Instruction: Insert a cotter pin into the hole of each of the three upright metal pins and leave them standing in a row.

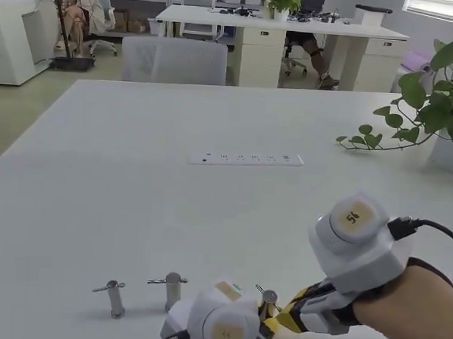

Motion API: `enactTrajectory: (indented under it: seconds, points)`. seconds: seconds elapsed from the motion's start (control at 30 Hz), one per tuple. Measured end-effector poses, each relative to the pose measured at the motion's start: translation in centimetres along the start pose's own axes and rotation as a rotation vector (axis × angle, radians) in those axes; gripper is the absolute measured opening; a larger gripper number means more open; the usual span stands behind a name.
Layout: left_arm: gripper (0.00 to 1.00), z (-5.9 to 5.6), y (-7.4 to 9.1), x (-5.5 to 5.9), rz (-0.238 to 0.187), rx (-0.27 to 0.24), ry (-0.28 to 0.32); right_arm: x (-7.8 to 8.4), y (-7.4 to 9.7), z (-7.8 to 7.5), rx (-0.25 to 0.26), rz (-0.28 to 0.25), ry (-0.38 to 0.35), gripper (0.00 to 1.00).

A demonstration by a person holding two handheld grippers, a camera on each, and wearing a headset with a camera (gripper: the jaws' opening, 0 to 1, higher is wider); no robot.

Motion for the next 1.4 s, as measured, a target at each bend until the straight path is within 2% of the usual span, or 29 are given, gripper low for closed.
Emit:
enactTrajectory:
  seconds: [0.67, 0.83, 0.93, 0.97, 1.03, 1.27, 1.4]
  points:
    - [0.11, -0.1, 0.03, 0.21, -0.002, 0.0, 0.003, -0.58, -0.48, -0.25, 0.009, -0.008, 0.017, 0.05]
    - [0.11, -0.14, -0.03, 0.18, 0.001, -0.001, -0.015, -0.45, -0.35, -0.42, 0.015, -0.015, 0.021, 0.08]
    - [0.12, -0.09, -0.05, 0.32, 0.01, 0.004, -0.001, -0.45, -0.22, -0.48, 0.016, -0.019, 0.02, 0.11]
    - [0.15, 0.02, -0.07, 0.64, 0.033, 0.0, 0.01, -0.45, -0.16, -0.49, 0.012, -0.021, 0.017, 0.11]
    - [0.25, 0.25, 0.0, 0.78, 0.026, -0.005, 0.042, -0.48, -0.09, -0.46, 0.01, -0.025, 0.015, 0.11]
    - [0.32, 0.4, 0.35, 0.8, 0.04, 0.022, 0.033, -0.46, 0.08, -0.42, 0.0, -0.037, 0.012, 0.15]
    - [0.37, 0.68, 0.72, 0.91, 0.046, 0.041, 0.057, -0.35, 0.48, -0.5, -0.001, -0.049, 0.014, 0.17]
Point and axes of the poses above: the centre of the closed fingertips' face, and the gripper's own axes: y roughly backward along the fingers, z roughly to its left, x roughly out of its underside, the point moved 9 cm from there along y, roughly backward along the fingers, and after that the axes turned 3 degrees about -y, right-handed, at the moved point
